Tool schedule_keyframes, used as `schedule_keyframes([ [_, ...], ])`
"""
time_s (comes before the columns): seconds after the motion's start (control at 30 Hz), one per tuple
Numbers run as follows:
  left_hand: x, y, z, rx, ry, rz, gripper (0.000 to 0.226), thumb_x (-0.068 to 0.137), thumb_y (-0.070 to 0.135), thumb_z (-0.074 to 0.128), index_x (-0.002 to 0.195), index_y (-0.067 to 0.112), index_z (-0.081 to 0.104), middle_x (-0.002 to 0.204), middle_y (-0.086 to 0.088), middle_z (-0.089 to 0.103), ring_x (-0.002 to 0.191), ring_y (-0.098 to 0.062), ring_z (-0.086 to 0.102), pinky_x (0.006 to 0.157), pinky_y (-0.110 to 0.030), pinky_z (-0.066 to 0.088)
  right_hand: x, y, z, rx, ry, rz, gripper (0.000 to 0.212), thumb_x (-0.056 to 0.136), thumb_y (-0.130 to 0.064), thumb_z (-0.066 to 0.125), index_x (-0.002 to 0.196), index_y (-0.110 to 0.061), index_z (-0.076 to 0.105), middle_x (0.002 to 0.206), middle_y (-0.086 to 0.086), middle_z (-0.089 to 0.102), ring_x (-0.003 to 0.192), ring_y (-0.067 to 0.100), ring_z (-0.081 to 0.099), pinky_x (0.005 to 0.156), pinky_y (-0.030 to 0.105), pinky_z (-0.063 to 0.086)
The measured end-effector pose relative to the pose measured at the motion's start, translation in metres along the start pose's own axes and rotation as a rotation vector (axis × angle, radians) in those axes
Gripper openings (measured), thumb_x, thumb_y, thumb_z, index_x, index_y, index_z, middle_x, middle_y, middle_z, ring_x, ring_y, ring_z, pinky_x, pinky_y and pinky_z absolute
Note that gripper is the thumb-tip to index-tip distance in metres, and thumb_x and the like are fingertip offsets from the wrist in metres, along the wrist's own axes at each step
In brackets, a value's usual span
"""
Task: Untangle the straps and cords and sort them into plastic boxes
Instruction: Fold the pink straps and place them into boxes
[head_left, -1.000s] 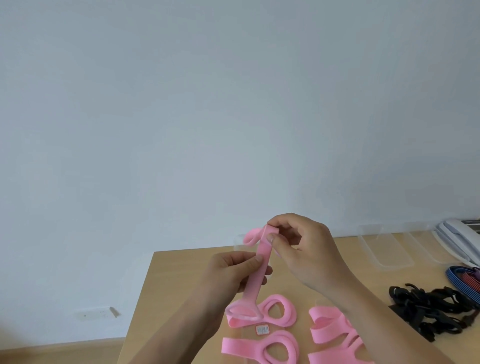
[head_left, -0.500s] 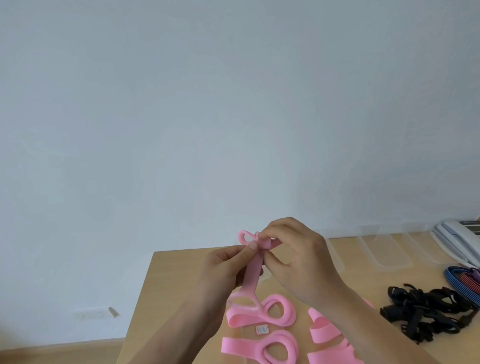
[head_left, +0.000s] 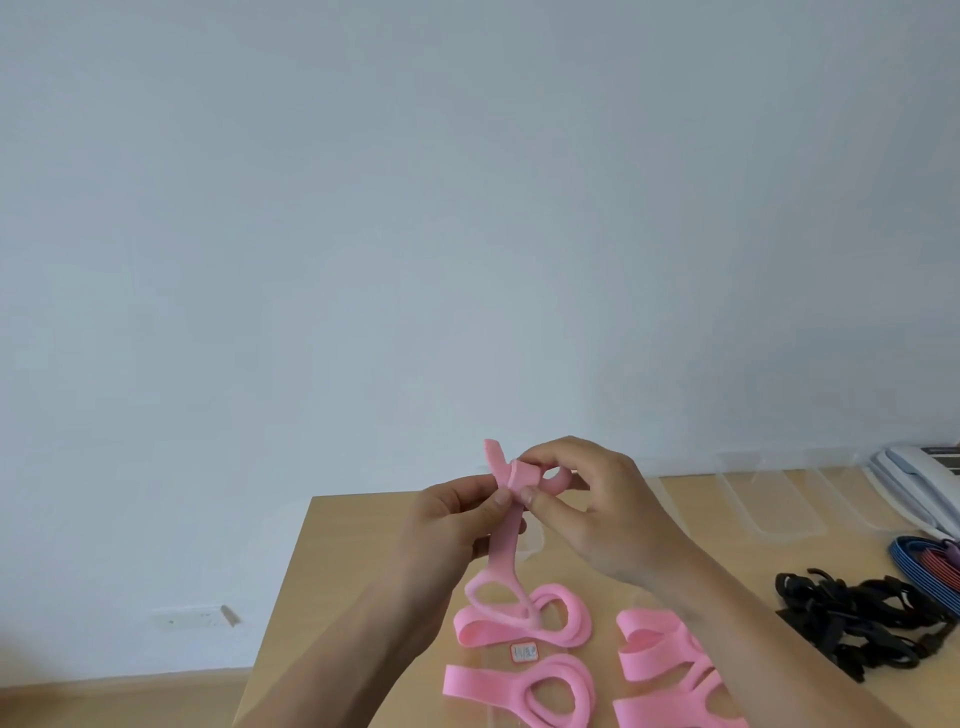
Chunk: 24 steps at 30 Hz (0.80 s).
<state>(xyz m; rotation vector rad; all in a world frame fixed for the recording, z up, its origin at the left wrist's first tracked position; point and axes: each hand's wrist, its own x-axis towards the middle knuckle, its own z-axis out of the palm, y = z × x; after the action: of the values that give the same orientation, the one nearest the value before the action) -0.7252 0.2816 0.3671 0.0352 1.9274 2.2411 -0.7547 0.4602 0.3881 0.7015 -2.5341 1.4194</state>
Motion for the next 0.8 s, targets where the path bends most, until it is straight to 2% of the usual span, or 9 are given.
schedule_keyframes([
  [0.2, -0.003, -0.005, 0.001, 0.032, 0.074, -0.097, 0.024, 0.099, 0.034, 0.066, 0.097, 0.017, 0.084, 0.099, -0.008, 0.080, 0.084, -0.017, 0.075, 0.071, -0.027, 0.058, -0.001, 0.008, 0.005, -0.066, 0.025, 0.021, 0.011, 0.085, -0.016, 0.074, 0.087, -0.026, 0.071, 0.080, -0.016, 0.070, 0.083, 0.005, 0.066, 0.073, 0.020, 0.049],
  [0.33, -0.005, -0.008, 0.002, 0.052, 0.106, -0.144, 0.024, 0.097, 0.038, 0.068, 0.095, 0.018, 0.083, 0.097, -0.013, 0.079, 0.079, -0.021, 0.075, 0.070, -0.032, 0.058, -0.004, 0.015, 0.010, -0.140, 0.088, -0.043, 0.014, 0.083, -0.013, 0.076, 0.089, -0.024, 0.071, 0.085, -0.016, 0.069, 0.082, 0.004, 0.064, 0.072, 0.016, 0.047],
  [0.47, -0.006, -0.008, 0.002, 0.037, 0.096, -0.163, 0.019, 0.094, 0.033, 0.072, 0.097, 0.017, 0.083, 0.099, -0.015, 0.079, 0.079, -0.023, 0.074, 0.070, -0.032, 0.059, -0.008, 0.019, 0.016, -0.215, 0.158, -0.139, 0.013, 0.083, -0.016, 0.077, 0.089, -0.023, 0.069, 0.086, -0.014, 0.067, 0.077, 0.007, 0.063, 0.068, 0.026, 0.049],
  [0.6, -0.005, -0.007, 0.004, 0.018, 0.088, -0.120, 0.033, 0.086, 0.043, 0.079, 0.101, 0.014, 0.082, 0.100, -0.020, 0.077, 0.086, -0.025, 0.075, 0.076, -0.034, 0.059, -0.012, 0.021, 0.025, -0.317, 0.210, -0.231, 0.016, 0.081, -0.010, 0.078, 0.094, -0.015, 0.070, 0.091, -0.007, 0.067, 0.083, 0.018, 0.062, 0.067, 0.038, 0.053],
  [0.7, -0.002, -0.008, 0.003, -0.006, 0.111, -0.100, 0.033, 0.090, 0.044, 0.076, 0.100, 0.013, 0.082, 0.099, -0.023, 0.076, 0.084, -0.025, 0.072, 0.079, -0.035, 0.057, -0.013, 0.019, 0.026, -0.321, 0.206, -0.240, 0.021, 0.079, -0.009, 0.081, 0.098, -0.014, 0.073, 0.094, -0.004, 0.067, 0.085, 0.020, 0.062, 0.069, 0.037, 0.054],
  [0.8, -0.001, -0.013, -0.001, -0.023, 0.089, -0.088, 0.022, 0.092, 0.032, 0.074, 0.100, 0.012, 0.081, 0.092, -0.012, 0.074, 0.083, -0.022, 0.067, 0.078, -0.033, 0.054, -0.012, 0.017, 0.021, -0.220, 0.168, -0.213, 0.023, 0.078, -0.011, 0.081, 0.100, -0.017, 0.076, 0.098, -0.006, 0.067, 0.089, 0.016, 0.065, 0.077, 0.032, 0.054],
])
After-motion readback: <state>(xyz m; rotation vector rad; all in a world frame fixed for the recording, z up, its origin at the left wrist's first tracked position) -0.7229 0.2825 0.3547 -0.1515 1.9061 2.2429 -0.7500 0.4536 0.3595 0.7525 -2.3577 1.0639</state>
